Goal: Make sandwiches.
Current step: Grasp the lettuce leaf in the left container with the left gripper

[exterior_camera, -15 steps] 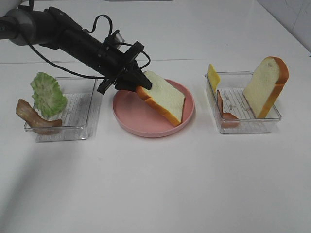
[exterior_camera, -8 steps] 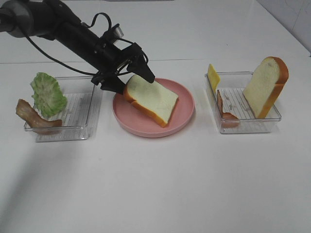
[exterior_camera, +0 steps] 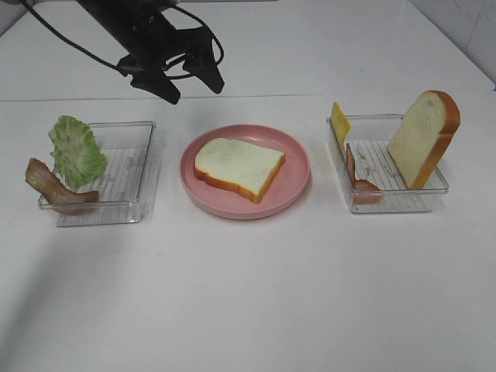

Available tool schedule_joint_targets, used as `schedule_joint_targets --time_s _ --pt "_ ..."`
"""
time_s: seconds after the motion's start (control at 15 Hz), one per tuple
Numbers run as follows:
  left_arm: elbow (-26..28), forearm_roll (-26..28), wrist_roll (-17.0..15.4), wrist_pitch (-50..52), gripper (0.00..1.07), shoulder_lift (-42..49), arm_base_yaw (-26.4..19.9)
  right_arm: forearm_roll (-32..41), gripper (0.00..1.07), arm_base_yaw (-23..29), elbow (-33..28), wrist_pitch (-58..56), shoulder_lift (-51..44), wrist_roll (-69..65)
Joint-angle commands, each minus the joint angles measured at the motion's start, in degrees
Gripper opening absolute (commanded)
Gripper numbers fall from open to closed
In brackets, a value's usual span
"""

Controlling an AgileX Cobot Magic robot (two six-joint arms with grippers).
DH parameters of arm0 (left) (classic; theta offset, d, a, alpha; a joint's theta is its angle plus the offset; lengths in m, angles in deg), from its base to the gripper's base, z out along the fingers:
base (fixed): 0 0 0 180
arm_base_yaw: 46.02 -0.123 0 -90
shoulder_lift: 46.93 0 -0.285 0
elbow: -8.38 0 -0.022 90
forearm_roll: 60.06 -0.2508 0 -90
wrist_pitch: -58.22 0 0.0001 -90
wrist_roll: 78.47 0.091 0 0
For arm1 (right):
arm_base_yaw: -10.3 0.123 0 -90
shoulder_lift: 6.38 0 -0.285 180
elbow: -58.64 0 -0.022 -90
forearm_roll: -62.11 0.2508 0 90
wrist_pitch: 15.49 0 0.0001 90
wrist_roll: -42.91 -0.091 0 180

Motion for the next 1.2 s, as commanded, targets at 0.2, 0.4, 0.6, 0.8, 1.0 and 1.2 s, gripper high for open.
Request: schedule_joint_targets --time_s 0.2,0.4,0.6,0.8,1.0,1.2 --pt "5.39 -11.63 -12.78 -4.7 0.81 2.92 -0.11 0.11 0.74 -0.23 -0.06 0.63 -0.52 0.34" --pt "4.87 -23.26 -16.33 -4.7 0.75 7.56 -0.29 0.11 0.74 -0.23 -0.06 0.63 -0.52 0.34" --pt "-0.23 -27.39 -17.53 -4.7 0.75 12.95 -1.2 0.11 0.74 -0.23 -0.06 0.63 -0.52 0.34" --pt "-8.71 -27.44 -19.25 -4.7 0.75 18.91 -5.5 0.11 0.74 -0.23 -0.06 0.63 -0.52 0.34" --pt "-13.92 -27.67 -19.08 -4.7 0.75 21.31 -8.31 0.11 0.74 -0.23 -0.06 0.63 -0.52 0.34" --pt "-18.33 -31.05 -19.08 -4.7 0.75 19.82 -8.31 0.11 0.74 -0.23 -0.06 0.63 -0.52 0.34"
